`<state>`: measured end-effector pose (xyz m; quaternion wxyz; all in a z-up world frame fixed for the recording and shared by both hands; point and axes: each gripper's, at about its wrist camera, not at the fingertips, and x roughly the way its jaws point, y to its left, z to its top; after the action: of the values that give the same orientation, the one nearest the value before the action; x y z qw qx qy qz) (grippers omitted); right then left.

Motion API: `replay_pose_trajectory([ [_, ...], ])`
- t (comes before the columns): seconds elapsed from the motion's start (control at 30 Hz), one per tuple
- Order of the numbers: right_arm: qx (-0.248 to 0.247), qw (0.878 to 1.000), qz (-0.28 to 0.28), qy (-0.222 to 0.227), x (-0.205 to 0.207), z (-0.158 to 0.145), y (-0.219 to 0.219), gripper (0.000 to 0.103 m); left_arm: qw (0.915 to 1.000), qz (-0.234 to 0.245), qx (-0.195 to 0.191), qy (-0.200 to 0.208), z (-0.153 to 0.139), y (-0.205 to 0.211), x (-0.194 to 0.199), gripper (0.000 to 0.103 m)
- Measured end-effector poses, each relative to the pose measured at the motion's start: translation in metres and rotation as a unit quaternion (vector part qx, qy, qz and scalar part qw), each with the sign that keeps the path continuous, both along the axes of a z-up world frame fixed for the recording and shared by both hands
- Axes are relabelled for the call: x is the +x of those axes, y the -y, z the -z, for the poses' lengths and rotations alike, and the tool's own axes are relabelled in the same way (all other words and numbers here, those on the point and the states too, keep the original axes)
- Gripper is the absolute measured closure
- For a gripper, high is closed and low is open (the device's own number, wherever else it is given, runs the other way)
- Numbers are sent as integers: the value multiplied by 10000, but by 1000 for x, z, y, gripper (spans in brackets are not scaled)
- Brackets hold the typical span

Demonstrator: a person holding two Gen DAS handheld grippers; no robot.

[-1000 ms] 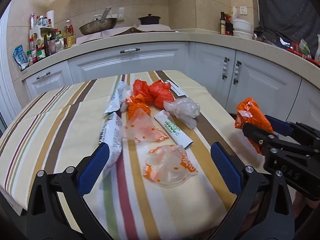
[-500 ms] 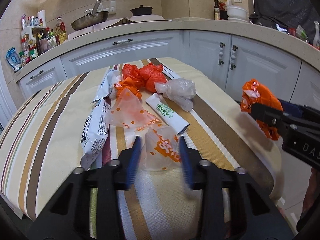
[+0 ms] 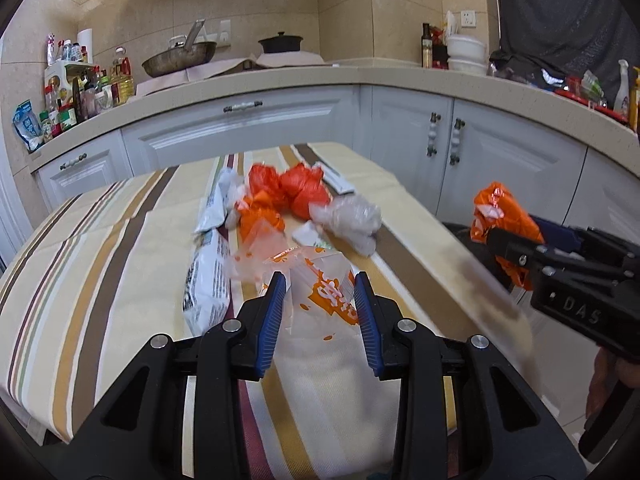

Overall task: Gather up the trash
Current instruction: 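Carry the orange bag to the bin with the right gripper while the left gripper grasps the clear bag, then open both grippers over the bin to drop the bags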

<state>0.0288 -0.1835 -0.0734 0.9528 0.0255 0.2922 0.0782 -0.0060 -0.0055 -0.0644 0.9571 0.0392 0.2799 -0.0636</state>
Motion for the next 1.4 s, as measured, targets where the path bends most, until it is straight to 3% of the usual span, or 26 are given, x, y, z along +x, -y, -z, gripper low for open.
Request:
replay_pose_trajectory([
  [0.37,-359,9966,707,205,14,-11,49,54,9984,493,-136,241,-30,58,44,69],
  [0.57,-485,9929,1045,292,32,-13,80,54,9969,756,-198,33,-38,108,89,69],
  [0.73,-473,9912,1218,230,50,-5,105,54,9956,934,21,-109,-34,156,123,69],
  [1.03,-321,9910,1302,-44,92,21,140,53,9910,990,267,-866,0,211,183,68],
  [1.07,-279,9916,1262,-105,99,25,144,53,9905,985,319,-906,4,214,187,63],
  [1.1,-254,9918,1245,-148,104,29,147,48,9904,953,370,-930,8,217,190,48],
  [1.13,-249,9913,1283,-164,108,32,150,40,9905,887,413,-967,12,219,194,43],
  [1.3,-153,9893,1434,-197,116,40,162,39,9896,778,300,-1169,20,216,205,36],
  [1.4,-122,9890,1468,-126,112,36,164,38,9913,722,300,-1060,15,212,205,35],
])
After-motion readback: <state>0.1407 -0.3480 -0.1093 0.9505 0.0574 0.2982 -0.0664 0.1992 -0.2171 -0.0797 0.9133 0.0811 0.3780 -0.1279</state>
